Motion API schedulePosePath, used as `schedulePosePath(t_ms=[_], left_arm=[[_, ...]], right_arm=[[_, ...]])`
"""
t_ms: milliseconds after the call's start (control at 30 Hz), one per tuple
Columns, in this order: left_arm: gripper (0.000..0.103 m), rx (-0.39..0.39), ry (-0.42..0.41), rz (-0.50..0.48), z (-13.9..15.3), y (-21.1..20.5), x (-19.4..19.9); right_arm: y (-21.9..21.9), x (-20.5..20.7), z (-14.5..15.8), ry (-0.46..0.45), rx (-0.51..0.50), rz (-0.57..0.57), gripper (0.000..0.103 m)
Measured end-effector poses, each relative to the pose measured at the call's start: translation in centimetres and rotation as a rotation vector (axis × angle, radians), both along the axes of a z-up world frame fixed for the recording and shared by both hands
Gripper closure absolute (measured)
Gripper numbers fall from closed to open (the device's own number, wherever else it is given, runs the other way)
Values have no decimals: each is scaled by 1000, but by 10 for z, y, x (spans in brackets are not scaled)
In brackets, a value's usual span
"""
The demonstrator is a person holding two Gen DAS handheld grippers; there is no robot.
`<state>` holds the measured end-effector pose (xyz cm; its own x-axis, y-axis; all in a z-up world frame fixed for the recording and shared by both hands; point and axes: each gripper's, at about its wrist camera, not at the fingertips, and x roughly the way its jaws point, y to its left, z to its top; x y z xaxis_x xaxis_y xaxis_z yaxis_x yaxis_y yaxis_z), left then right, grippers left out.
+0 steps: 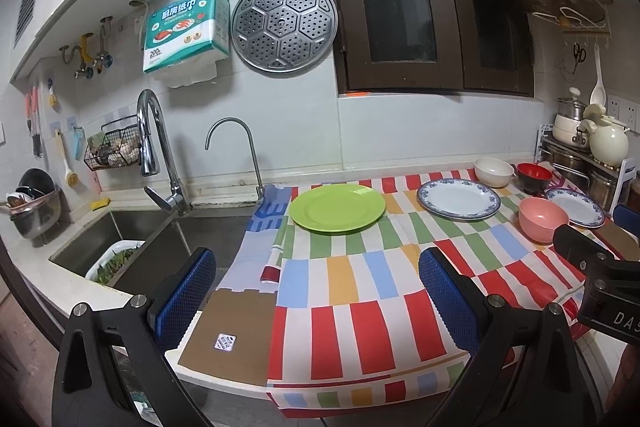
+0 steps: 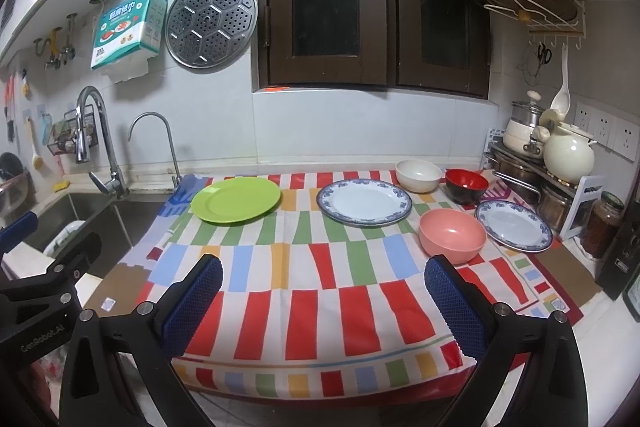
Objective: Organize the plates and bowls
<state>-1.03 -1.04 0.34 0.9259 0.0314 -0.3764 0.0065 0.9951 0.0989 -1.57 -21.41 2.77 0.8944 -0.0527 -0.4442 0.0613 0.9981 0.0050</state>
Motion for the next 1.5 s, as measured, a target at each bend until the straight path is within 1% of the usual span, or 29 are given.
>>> schedulePosePath(t_ms=[967, 1500], left_arm=[[0, -15, 14, -13, -6, 5, 11], [0, -9, 11, -10, -8, -6, 10]], right_arm=[[2, 5, 2, 13, -17, -8, 1], [-4, 4, 1, 14, -22, -18, 1]])
